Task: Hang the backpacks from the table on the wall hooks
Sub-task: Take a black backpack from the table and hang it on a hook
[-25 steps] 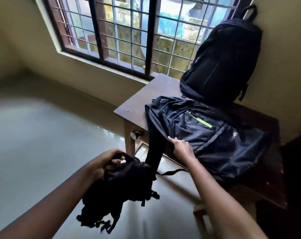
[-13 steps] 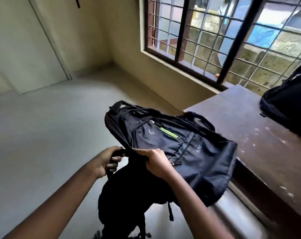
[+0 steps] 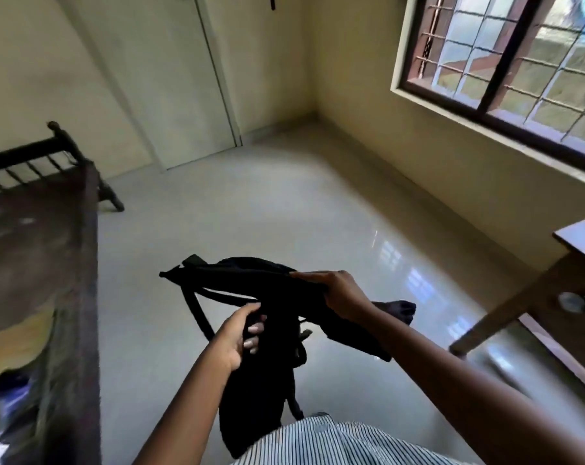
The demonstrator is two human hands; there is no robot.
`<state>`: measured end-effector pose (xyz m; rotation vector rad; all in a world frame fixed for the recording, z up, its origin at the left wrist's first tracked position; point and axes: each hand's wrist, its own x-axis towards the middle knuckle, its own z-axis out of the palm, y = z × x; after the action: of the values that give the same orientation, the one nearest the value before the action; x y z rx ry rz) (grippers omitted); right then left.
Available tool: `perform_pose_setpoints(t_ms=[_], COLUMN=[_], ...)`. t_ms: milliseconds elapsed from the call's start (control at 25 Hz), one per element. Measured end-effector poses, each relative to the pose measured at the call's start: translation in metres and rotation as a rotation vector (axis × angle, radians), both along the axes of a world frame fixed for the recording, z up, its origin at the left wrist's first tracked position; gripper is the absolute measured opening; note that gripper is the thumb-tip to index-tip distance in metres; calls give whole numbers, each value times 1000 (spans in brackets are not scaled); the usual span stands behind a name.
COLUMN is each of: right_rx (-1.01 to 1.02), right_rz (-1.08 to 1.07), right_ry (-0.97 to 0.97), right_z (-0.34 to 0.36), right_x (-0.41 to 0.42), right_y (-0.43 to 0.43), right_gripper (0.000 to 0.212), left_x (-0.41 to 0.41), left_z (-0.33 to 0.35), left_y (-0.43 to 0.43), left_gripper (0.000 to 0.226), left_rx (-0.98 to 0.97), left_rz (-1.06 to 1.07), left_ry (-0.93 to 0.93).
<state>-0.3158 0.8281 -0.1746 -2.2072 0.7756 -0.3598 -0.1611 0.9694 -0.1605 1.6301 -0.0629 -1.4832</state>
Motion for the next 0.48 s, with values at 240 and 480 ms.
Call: perform_pose_setpoints(t_ms=[240,480], right_rx=[-55,-18], right_rz=[145,128], right_ry=[83,82], right_z=[-13,-42], right_x=[90,162], right_y=[-29,-123], right_gripper=[64,60], left_x=[104,197], left_z=[-11,-17], left_y=[-16,-120], left_gripper=[35,33], left_rx=[38,49], left_rz=[7,-97], left_ry=[-57,-106])
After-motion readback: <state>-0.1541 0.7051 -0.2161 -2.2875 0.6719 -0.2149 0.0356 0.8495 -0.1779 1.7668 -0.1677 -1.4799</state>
